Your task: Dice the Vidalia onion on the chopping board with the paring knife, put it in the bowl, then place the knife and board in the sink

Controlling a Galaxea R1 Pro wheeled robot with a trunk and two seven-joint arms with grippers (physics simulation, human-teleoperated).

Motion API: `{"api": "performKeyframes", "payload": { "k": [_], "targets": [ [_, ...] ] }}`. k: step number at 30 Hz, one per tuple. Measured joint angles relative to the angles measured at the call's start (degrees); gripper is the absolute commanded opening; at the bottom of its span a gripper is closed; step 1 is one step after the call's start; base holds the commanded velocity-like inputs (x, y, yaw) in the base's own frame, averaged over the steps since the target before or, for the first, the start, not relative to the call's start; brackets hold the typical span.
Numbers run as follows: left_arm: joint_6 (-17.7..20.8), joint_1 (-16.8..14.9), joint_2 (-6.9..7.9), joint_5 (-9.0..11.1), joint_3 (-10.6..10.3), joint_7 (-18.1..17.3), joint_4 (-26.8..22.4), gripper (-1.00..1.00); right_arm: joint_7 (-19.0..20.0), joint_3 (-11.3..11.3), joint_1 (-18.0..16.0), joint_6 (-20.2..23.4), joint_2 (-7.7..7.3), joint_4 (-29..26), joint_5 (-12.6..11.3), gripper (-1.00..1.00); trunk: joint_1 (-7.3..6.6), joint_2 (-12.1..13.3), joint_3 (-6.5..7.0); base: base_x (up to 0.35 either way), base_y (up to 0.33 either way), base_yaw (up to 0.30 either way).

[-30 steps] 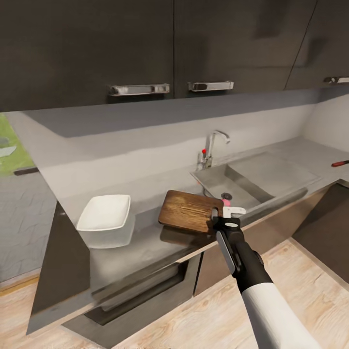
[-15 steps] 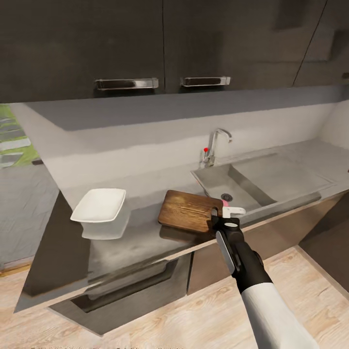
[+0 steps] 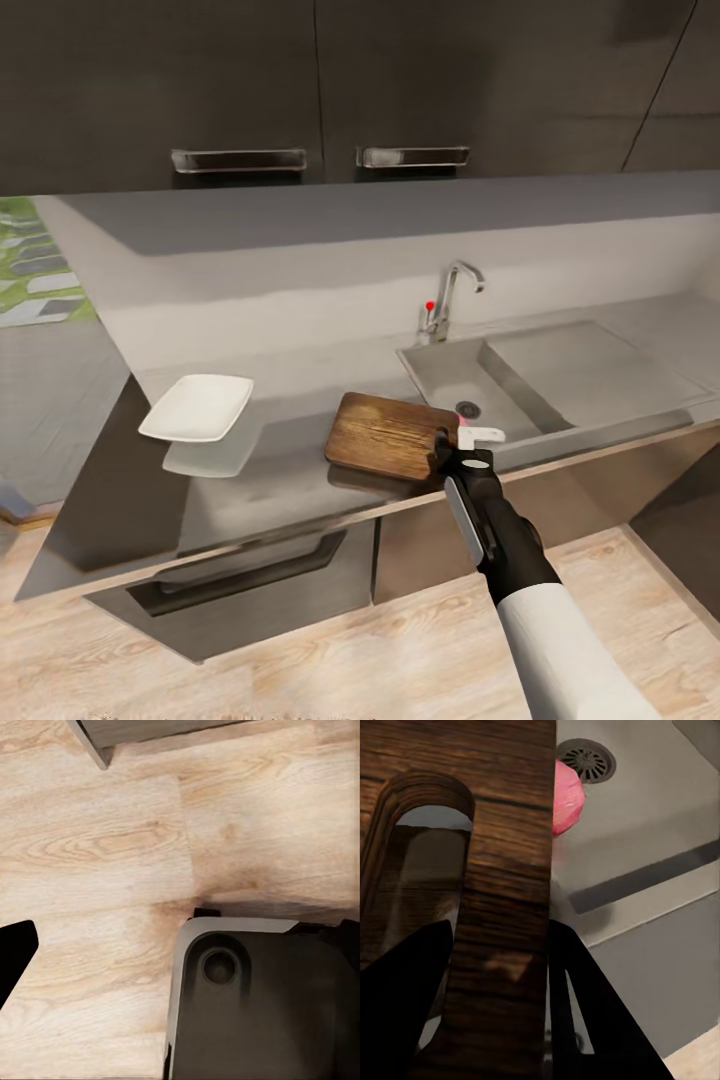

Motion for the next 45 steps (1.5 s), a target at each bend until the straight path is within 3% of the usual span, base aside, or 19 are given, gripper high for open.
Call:
{"api": "performKeyframes", "payload": {
  "k": [15, 22, 30, 45],
  "targets": [
    [-0.03, 0.00, 0.00, 0.00, 0.03, 0.02, -0.09, 1.00, 0.09, 4.29, 0.01, -0.11, 0.43, -0.25, -0.04, -1.00, 0.00, 0.00, -1.11, 0.000, -0.107, 0.189],
    [-0.01, 0.00, 0.00, 0.00, 0.03, 0.03, -0.10, 1.00, 1.62, 4.78, 0.02, -0.18, 1.59, -0.99, -0.55, -1.00, 0.00, 0.01, -1.64, 0.000, -0.001, 0.188],
    [0.00, 0.00, 0.00, 0.00, 0.02, 0.03, -0.09, 1.00, 2.04, 4.79, 0.01, -0.09, 1.74, -1.58, -0.01, -1.00, 0.00, 0.00, -2.23, 0.004, -0.027, 0.188],
    [0.01, 0.00, 0.00, 0.00, 0.00, 0.04, -0.08, 1.00, 2.04, 4.78, 0.00, -0.07, 1.75, -1.67, 0.03, -1.00, -0.01, -0.01, -3.36, 0.085, -0.268, 0.188]
  ]
}}
